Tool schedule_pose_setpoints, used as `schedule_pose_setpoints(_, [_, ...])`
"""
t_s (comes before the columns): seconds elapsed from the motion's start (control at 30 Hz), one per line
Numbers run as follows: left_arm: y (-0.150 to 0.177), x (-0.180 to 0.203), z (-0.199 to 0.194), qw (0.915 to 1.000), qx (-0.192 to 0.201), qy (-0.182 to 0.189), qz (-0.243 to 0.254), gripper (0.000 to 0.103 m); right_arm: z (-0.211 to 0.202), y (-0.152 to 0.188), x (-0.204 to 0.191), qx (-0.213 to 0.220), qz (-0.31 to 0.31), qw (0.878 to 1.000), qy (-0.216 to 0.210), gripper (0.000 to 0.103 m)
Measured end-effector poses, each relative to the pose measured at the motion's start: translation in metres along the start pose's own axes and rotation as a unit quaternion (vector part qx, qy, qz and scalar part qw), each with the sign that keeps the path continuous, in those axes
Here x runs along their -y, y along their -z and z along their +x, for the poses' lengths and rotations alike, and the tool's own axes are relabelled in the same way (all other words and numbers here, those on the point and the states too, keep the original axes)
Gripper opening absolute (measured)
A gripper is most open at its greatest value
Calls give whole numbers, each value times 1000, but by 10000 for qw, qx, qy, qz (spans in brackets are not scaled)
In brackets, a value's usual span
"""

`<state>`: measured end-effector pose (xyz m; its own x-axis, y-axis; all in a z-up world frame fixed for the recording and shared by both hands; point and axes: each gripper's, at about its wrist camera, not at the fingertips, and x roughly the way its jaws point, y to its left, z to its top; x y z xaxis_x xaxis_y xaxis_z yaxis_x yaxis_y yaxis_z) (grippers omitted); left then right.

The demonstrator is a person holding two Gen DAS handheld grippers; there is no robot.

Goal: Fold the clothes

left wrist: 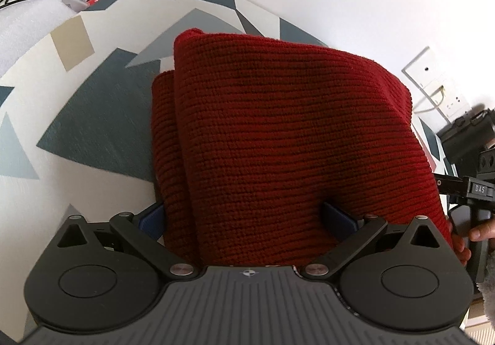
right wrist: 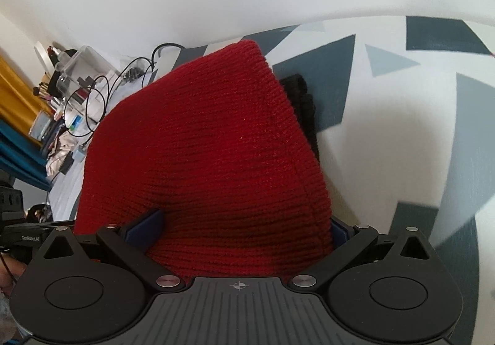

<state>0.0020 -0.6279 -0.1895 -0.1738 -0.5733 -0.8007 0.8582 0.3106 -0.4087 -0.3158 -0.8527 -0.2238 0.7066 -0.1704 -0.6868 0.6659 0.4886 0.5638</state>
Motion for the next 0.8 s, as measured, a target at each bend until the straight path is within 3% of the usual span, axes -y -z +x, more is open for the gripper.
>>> schedule_pose_setpoints(0.43, [25,18,-5,9997,-164,-105,122,103,-33,50,1,83,280,9995,-139,102])
schedule_pose_setpoints(0.8, [29,-22,-16,9940,194,922,-550,103,-41,42,21,168,595,9979,-190,102])
